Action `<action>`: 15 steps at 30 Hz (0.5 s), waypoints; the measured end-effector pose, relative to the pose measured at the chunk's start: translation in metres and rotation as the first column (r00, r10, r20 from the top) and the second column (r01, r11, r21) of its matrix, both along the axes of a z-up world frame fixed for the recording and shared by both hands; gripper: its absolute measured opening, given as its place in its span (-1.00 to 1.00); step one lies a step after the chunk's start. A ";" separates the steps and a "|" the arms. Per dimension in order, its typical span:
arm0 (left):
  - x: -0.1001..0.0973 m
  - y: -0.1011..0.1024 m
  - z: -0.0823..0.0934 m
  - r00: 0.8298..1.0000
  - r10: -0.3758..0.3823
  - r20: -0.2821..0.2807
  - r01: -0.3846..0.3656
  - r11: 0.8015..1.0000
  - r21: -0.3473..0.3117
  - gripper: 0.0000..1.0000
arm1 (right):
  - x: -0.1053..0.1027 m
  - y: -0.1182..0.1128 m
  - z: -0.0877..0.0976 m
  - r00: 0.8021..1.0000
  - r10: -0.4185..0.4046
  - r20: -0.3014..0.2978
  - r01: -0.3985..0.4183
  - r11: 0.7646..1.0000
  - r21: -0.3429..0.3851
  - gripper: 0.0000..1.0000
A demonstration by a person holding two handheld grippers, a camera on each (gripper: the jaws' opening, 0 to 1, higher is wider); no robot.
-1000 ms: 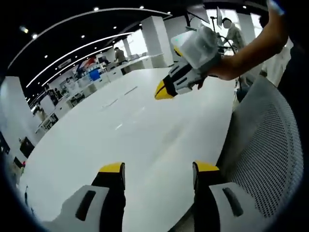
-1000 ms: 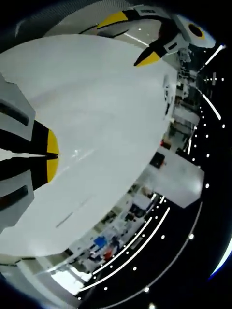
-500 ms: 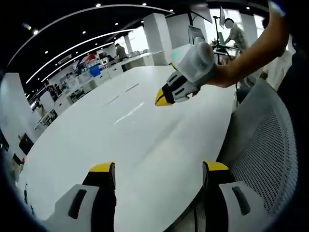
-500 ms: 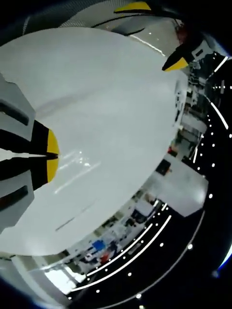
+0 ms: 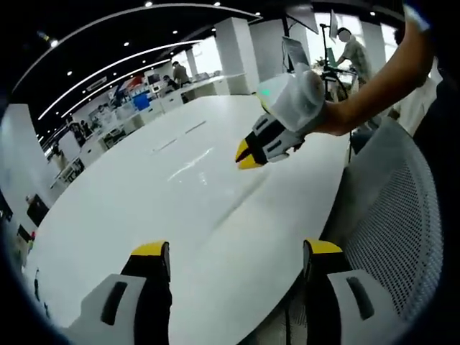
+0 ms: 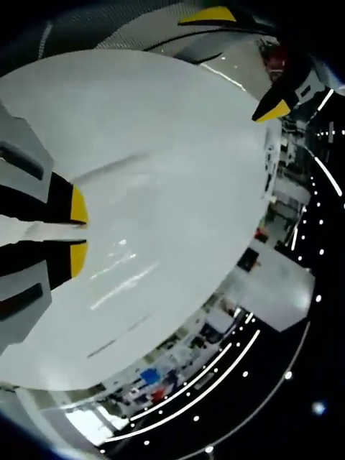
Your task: Open the resealable bag by pulling the two sides of the seal apart until the entire bag opening is separated and visibly accessible.
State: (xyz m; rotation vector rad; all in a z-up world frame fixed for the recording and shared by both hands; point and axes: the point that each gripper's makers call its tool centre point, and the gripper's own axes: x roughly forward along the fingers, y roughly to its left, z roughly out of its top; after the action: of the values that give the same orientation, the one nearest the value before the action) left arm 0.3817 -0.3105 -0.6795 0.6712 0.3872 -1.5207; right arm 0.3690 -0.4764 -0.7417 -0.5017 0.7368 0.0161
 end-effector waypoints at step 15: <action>-0.002 -0.007 0.000 0.999 0.019 -0.026 -0.019 1.000 -0.001 0.56 | -0.026 0.009 0.000 1.000 -0.004 -0.028 0.006 0.996 0.091 -0.63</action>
State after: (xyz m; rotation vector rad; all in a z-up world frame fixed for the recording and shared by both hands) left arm 0.3797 -0.3179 -0.6794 0.6454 0.4112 -1.5130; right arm 0.3426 -0.4669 -0.7420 -0.4132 0.7609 0.0519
